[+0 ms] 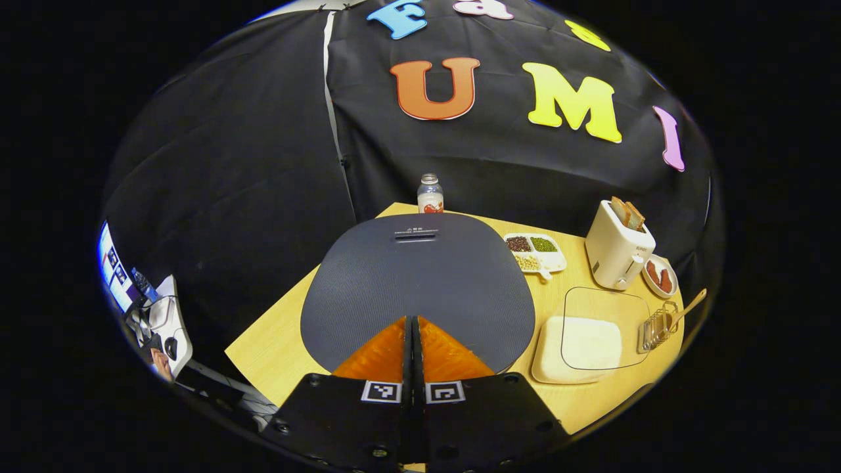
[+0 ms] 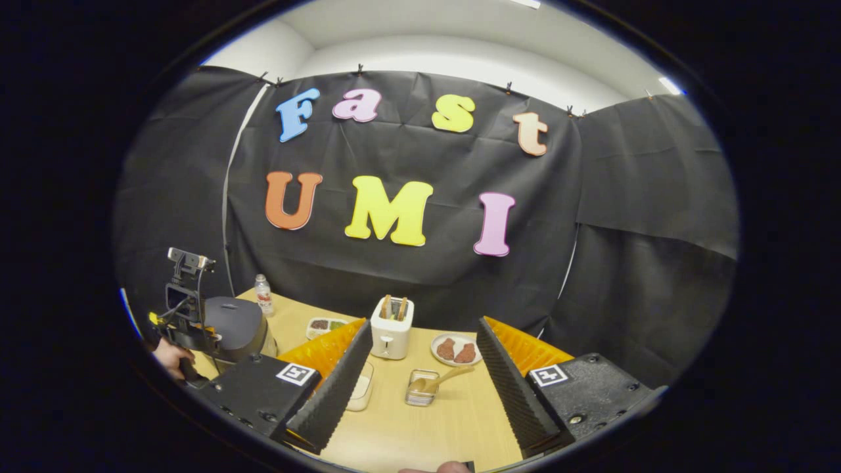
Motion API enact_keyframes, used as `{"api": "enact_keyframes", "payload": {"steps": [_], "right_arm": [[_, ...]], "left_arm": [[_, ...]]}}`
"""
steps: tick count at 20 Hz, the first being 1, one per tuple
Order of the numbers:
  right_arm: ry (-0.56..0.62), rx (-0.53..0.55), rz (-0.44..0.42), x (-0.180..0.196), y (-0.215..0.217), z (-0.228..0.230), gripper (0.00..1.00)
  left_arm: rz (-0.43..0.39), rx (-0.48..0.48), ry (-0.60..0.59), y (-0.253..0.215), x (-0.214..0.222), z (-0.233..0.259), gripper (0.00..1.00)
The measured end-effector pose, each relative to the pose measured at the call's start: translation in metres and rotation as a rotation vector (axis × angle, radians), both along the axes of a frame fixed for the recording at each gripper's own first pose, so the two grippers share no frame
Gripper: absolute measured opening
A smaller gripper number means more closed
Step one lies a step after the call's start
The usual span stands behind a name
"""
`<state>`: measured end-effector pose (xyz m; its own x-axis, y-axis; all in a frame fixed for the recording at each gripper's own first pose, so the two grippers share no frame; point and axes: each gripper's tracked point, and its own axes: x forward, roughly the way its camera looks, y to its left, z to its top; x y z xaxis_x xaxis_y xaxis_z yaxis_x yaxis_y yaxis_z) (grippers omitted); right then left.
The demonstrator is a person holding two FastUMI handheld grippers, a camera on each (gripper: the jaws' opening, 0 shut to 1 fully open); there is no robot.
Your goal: Close the left gripper, press the button to open the rice cooker; take a wooden spoon from the chopstick holder with the right hand, scoop a spoonful of rice and pour it into the rice cooker, then put the wooden spoon back into the chopstick holder.
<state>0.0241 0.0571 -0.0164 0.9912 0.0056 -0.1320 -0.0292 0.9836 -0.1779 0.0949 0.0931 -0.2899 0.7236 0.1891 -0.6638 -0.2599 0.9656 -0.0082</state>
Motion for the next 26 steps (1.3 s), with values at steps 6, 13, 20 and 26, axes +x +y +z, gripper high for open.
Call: {"api": "enact_keyframes", "payload": {"steps": [6,13,20,26], "right_arm": [[0.012,0.003,0.009,0.001,0.004,-0.005,1.00],[-0.044,0.001,0.010,-0.001,0.003,0.006,1.00],[-0.148,0.021,0.012,-0.007,0.002,0.022,1.00],[-0.174,0.031,0.005,-0.004,-0.001,0.025,1.00]], "left_arm": [[-0.012,-0.012,0.003,-0.002,0.000,-0.001,0.01],[-0.033,0.128,-0.157,0.007,0.015,0.042,0.00],[-0.043,0.223,-0.558,0.003,0.030,0.180,0.03],[-0.094,0.204,-0.613,-0.013,0.012,0.210,0.32]]}}
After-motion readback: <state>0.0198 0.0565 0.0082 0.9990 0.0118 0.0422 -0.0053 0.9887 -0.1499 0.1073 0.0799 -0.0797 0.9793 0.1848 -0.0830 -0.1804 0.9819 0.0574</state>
